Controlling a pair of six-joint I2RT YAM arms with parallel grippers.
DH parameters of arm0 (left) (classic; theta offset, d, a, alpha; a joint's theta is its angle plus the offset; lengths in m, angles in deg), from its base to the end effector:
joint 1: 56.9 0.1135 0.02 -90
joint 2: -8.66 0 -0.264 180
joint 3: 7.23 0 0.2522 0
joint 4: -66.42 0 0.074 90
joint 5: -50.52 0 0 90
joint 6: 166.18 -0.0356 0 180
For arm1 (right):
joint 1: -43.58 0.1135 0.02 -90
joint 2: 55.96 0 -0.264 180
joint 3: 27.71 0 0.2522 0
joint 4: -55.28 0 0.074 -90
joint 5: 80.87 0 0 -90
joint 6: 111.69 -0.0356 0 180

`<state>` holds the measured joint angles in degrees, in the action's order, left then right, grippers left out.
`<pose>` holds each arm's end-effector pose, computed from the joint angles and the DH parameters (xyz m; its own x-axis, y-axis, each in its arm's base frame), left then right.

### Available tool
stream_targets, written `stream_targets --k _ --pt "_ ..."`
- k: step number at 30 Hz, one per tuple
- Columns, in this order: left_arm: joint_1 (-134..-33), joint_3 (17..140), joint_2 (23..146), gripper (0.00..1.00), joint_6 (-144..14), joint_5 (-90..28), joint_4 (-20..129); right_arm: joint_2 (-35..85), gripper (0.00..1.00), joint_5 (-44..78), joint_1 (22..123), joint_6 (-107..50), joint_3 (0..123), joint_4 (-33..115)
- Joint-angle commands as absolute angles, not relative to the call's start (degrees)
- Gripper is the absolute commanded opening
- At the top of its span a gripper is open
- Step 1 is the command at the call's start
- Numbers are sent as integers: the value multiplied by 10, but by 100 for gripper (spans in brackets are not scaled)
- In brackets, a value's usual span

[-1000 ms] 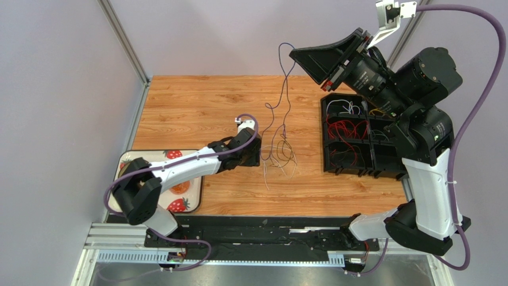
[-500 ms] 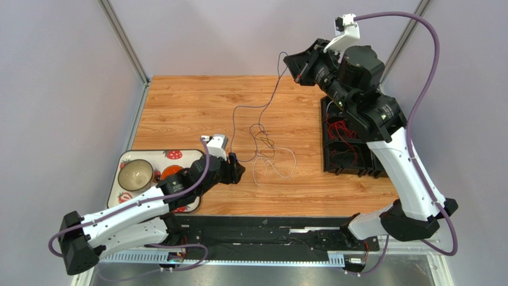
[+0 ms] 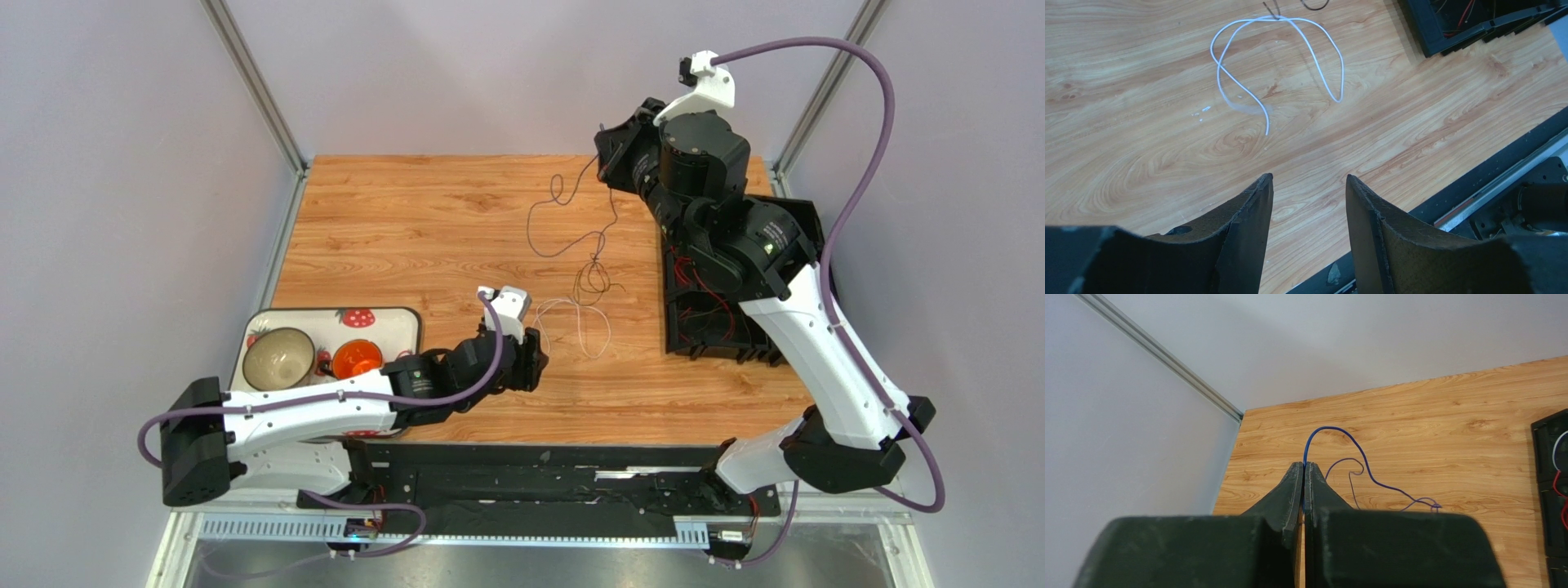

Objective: Untangle the cables

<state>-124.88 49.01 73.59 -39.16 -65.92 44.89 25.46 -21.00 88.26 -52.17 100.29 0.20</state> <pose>0.1080 -0.2248 0.2612 -0.5636 -0.0443 -0.8249 0.4340 0.8338 -0.3413 0.1957 0.1684 0.5422 -0.2200 0.3994 -0.8900 -0.1666 0.8835 0.4377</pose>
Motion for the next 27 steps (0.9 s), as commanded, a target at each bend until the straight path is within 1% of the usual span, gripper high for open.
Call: stream_targets --k 1,6,10,16,25,27 --pt "-1257 527 744 56 -411 -682 479 235 0 -258 888 -521 994 7" --pt "-1261 562 798 59 -455 -674 523 240 0 -304 916 -513 1022 -7" --pt "-1260 607 871 60 -477 -719 556 245 0 -305 932 -510 1044 -19" --pt "-1260 674 957 61 -487 -799 543 231 0 -295 946 -503 1036 -17" --pt "-1247 728 1016 62 -471 -830 490 201 0 -280 948 -502 1019 -12" --pt "-1241 722 1018 59 -459 -831 484 194 0 -277 950 -503 1017 -12"
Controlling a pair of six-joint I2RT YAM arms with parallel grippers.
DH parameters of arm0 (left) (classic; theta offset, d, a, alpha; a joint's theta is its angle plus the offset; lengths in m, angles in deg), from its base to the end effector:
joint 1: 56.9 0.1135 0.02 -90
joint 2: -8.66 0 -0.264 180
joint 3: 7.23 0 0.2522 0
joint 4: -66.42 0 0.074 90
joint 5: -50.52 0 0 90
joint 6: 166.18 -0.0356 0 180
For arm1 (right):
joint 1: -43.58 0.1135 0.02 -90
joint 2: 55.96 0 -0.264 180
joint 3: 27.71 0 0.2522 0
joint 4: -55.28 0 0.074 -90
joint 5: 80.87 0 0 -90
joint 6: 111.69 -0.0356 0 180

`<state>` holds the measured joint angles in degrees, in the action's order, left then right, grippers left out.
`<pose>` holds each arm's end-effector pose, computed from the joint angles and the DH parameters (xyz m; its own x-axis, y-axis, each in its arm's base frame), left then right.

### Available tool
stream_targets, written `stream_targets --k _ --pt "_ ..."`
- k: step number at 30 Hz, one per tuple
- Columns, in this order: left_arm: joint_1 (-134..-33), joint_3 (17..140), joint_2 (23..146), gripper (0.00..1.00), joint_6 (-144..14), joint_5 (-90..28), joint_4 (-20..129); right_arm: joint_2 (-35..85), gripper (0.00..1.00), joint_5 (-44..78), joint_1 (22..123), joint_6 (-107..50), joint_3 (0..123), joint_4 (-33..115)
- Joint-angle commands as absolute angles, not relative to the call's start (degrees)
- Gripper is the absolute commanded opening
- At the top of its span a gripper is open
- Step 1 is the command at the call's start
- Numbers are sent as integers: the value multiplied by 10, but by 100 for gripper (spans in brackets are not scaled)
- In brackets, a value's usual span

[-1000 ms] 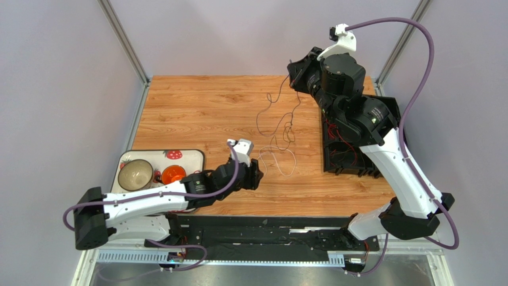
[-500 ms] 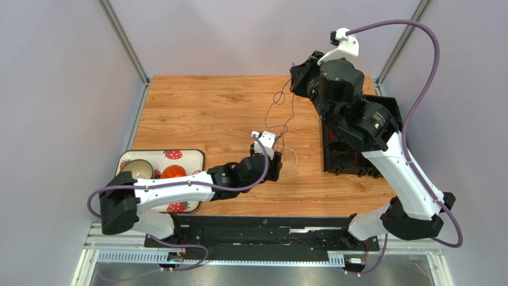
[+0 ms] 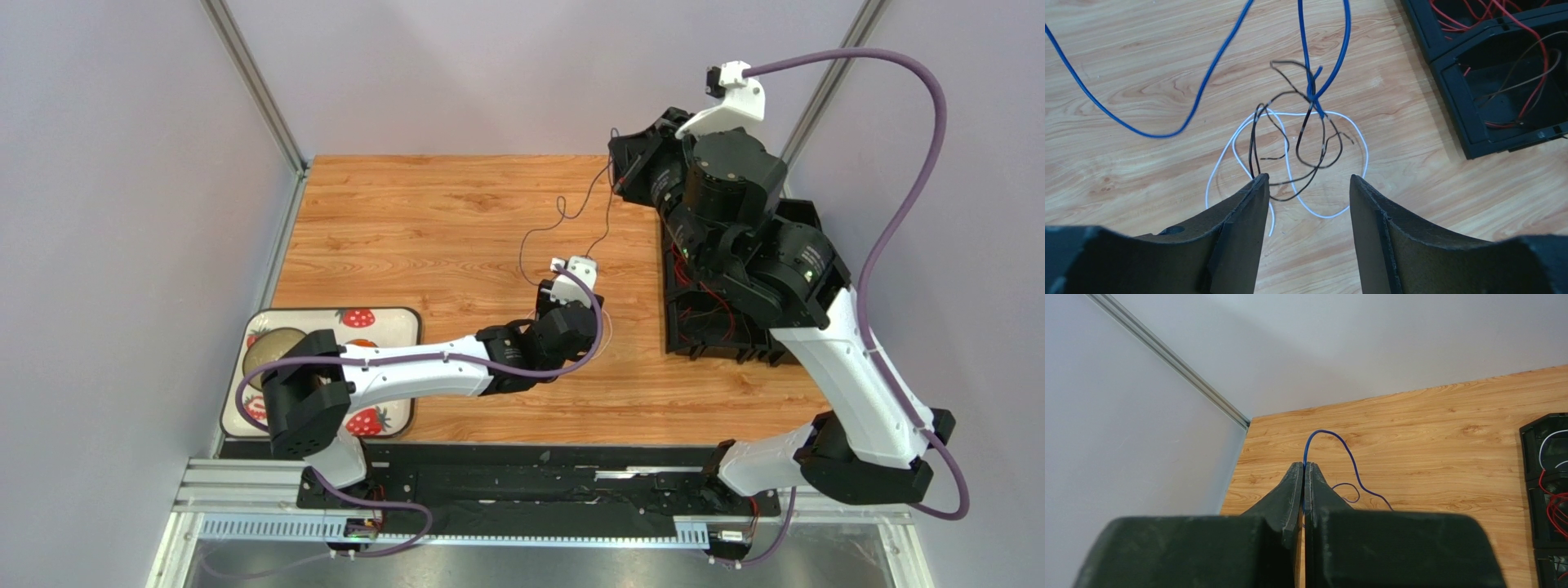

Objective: Untangle the cables

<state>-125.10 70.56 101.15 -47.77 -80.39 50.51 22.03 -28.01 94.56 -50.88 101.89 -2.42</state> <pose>0.1562 -0.3277 0.2619 -0.4006 0.0333 -0.9157 0.3431 0.9321 -0.1162 0.1574 0.1601 0.5585 -0.1760 0.4003 -0.8993 -0.1781 0.8855 0.4290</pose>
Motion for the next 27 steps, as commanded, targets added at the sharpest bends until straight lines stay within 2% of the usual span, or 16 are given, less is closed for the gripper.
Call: stream_targets --k 1,3,4,6,7,9,15,16,19,21,27 --pt "-1241 719 1018 55 -449 -832 484 193 0 -274 950 -502 1016 -12" --pt "-1239 711 1019 49 -444 -831 489 187 0 -273 949 -503 1016 -12" --pt "-1238 710 1019 38 -437 -832 488 186 0 -271 950 -503 1015 -12" --pt "-1236 710 1022 25 -432 -826 491 182 0 -270 949 -504 1015 -11" --pt "-1235 710 1022 12 -430 -824 492 181 0 -270 950 -504 1014 -10" --pt "-1233 710 1021 0 -427 -822 493 180 0 -271 949 -504 1014 -10" --pt "-1233 677 987 0 -428 -790 523 171 0 -271 950 -510 1007 -8" --pt "-1233 670 978 17 -427 -781 541 171 0 -275 949 -508 1007 -5" --pt "-1234 623 942 56 -423 -740 589 173 0 -281 950 -506 1008 -4" --pt "-1234 586 917 62 -420 -720 623 174 0 -280 950 -505 1007 -4" --pt "-1235 552 893 65 -437 -699 671 173 0 -273 949 -505 1007 -1"
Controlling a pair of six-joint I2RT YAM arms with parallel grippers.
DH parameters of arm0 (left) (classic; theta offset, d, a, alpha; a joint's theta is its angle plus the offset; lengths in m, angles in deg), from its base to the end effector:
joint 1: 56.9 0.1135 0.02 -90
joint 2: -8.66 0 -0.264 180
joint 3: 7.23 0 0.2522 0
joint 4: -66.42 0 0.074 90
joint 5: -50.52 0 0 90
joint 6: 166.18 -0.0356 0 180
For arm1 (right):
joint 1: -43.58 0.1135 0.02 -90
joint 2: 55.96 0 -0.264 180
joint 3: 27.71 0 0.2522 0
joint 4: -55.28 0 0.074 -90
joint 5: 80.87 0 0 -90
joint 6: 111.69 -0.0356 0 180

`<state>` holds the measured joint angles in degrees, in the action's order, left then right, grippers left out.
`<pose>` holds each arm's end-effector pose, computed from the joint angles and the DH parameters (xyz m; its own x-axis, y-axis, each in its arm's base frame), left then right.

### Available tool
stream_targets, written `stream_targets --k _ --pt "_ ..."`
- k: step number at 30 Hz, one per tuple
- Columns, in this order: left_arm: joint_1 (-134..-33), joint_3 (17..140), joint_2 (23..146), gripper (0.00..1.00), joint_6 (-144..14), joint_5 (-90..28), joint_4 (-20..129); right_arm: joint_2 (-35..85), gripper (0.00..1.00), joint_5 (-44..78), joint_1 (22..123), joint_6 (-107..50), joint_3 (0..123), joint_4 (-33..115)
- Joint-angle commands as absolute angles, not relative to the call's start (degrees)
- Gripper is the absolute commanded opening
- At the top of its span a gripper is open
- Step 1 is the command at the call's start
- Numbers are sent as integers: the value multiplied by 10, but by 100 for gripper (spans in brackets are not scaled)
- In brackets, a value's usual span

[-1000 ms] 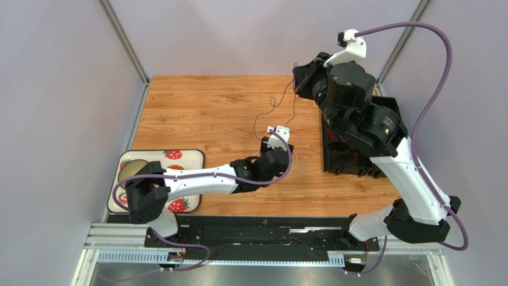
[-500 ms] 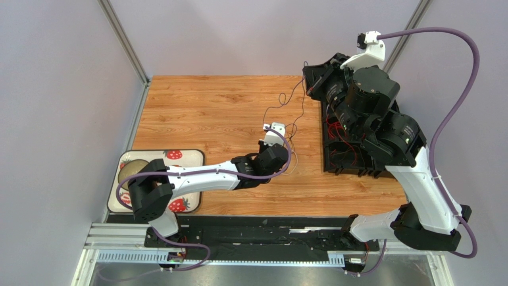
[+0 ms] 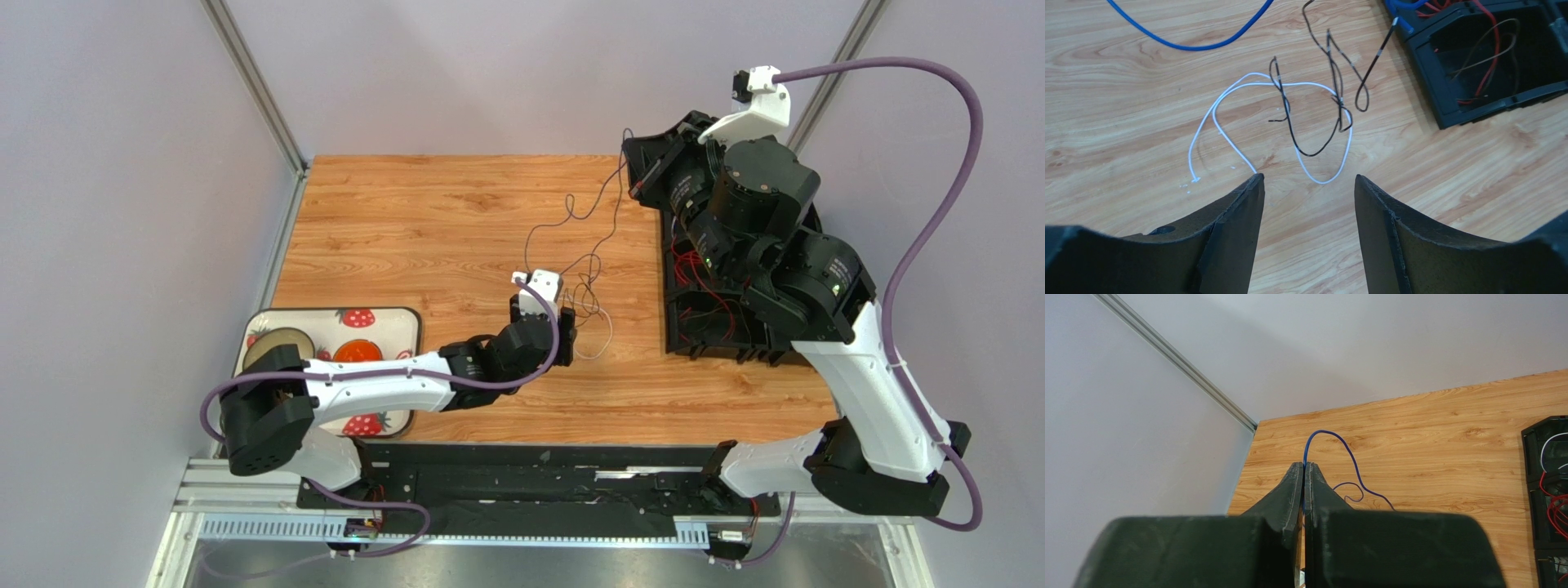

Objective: Untangle the cables

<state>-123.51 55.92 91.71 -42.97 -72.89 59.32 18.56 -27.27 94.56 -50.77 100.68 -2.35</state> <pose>0.1441 -0.2837 0.2426 -0.4637 -0.0795 -0.8824 0.3793 0.8822 -0.2789 0.1428 0.1426 0.5649 -0.1588 0.4254 -0.8910 -0.2006 0.8697 0.4510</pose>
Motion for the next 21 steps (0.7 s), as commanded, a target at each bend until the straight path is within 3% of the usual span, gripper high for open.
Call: stream_targets --k 1,16,19,21 --pt "-1234 555 893 65 -439 -695 672 173 0 -272 949 -505 1008 0" --pt "-1233 661 994 65 -467 -688 703 165 0 -261 949 -503 1008 -5" --pt "-1233 679 1009 59 -457 -721 684 158 0 -258 949 -503 1008 -8" --pt "-1233 687 1019 42 -453 -742 672 154 0 -258 950 -503 1004 -8"
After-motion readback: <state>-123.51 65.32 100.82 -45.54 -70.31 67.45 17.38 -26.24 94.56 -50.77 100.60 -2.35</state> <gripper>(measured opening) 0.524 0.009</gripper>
